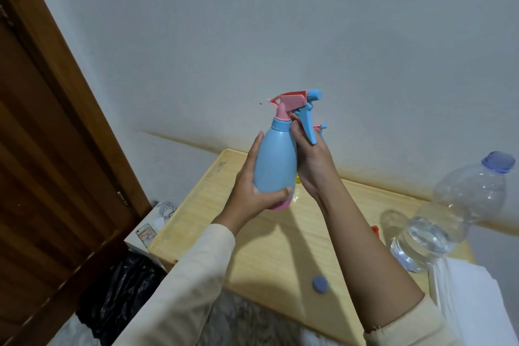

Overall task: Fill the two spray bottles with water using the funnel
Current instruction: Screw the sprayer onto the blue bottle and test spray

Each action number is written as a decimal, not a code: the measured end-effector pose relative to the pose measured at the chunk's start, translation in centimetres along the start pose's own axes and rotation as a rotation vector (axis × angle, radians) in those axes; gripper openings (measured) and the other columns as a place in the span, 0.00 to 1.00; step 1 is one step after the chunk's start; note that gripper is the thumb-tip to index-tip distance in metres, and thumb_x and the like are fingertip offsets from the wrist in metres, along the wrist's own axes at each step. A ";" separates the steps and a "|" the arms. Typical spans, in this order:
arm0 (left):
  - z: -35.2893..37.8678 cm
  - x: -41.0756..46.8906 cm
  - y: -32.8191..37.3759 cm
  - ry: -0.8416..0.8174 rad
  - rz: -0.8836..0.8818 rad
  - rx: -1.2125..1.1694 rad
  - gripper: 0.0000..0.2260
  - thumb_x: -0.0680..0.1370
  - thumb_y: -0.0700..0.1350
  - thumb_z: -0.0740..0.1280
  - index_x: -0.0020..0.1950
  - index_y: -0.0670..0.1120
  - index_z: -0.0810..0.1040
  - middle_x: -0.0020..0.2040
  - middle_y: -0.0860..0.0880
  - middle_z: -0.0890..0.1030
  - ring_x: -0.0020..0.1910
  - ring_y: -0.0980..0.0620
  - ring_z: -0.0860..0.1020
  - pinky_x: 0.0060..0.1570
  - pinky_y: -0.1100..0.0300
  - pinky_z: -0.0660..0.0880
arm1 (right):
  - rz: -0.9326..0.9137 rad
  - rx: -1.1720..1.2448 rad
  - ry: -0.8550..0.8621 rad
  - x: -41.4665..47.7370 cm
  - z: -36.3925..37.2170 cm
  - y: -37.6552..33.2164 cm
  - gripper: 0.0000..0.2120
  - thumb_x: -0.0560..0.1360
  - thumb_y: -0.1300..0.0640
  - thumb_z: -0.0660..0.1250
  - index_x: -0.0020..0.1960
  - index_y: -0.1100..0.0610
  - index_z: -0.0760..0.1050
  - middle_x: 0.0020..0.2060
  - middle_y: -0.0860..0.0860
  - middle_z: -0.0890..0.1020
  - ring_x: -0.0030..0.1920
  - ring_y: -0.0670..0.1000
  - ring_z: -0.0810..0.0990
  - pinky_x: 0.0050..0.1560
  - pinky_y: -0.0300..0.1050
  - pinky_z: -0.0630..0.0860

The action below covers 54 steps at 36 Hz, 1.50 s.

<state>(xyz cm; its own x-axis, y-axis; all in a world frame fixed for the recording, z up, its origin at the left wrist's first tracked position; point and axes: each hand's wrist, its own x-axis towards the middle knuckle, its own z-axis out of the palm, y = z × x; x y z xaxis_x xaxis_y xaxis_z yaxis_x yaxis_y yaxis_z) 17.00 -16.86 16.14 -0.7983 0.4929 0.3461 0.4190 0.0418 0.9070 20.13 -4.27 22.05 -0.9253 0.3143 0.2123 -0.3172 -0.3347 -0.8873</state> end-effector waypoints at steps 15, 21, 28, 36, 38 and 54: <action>-0.8 -0.2 0.6 -0.144 -0.042 0.007 0.47 0.62 0.49 0.77 0.73 0.69 0.54 0.60 0.75 0.68 0.58 0.63 0.74 0.53 0.62 0.77 | 0.057 -0.074 -0.152 -0.3 -1.3 -1.2 0.11 0.79 0.55 0.59 0.56 0.49 0.79 0.60 0.51 0.80 0.62 0.49 0.77 0.61 0.48 0.73; -0.7 -0.3 0.8 -0.146 -0.079 0.070 0.47 0.63 0.47 0.77 0.71 0.71 0.54 0.60 0.71 0.70 0.57 0.59 0.75 0.56 0.55 0.77 | 0.001 -0.079 0.005 0.0 -1.7 -0.2 0.18 0.69 0.50 0.72 0.55 0.56 0.77 0.50 0.50 0.84 0.50 0.47 0.80 0.50 0.42 0.77; -0.1 -0.6 0.2 -0.061 -0.072 0.180 0.49 0.64 0.46 0.78 0.72 0.71 0.51 0.65 0.56 0.70 0.58 0.52 0.75 0.54 0.48 0.78 | -0.047 -0.077 0.120 -0.3 -1.2 0.8 0.09 0.71 0.53 0.71 0.49 0.55 0.80 0.47 0.51 0.85 0.48 0.50 0.80 0.52 0.48 0.76; 1.0 -0.8 0.1 0.015 -0.058 0.208 0.49 0.65 0.47 0.77 0.72 0.71 0.47 0.65 0.60 0.68 0.59 0.54 0.73 0.54 0.52 0.78 | -0.065 -0.071 0.179 -0.1 -0.2 0.6 0.04 0.73 0.58 0.70 0.46 0.57 0.80 0.42 0.49 0.85 0.42 0.49 0.80 0.47 0.46 0.77; 0.9 -0.6 0.2 0.001 -0.059 0.203 0.49 0.65 0.48 0.77 0.72 0.72 0.47 0.65 0.59 0.68 0.58 0.54 0.74 0.54 0.52 0.78 | -0.063 -0.084 0.199 -0.1 -0.3 0.4 0.05 0.73 0.57 0.70 0.46 0.58 0.80 0.42 0.50 0.85 0.41 0.49 0.80 0.45 0.45 0.78; 3.4 -1.3 0.6 0.071 -0.165 0.330 0.50 0.65 0.60 0.75 0.76 0.61 0.44 0.67 0.53 0.68 0.62 0.52 0.71 0.57 0.50 0.75 | -0.112 -0.262 0.457 0.4 0.0 -0.7 0.11 0.63 0.64 0.78 0.42 0.55 0.80 0.39 0.49 0.84 0.39 0.42 0.82 0.45 0.34 0.77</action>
<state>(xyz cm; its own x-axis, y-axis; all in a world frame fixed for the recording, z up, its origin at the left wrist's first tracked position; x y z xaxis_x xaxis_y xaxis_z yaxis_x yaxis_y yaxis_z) 19.77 -14.54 15.46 -0.8900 0.3950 0.2276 0.3896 0.3996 0.8298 20.01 -3.85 22.78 -0.6855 0.7096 0.1632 -0.2922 -0.0628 -0.9543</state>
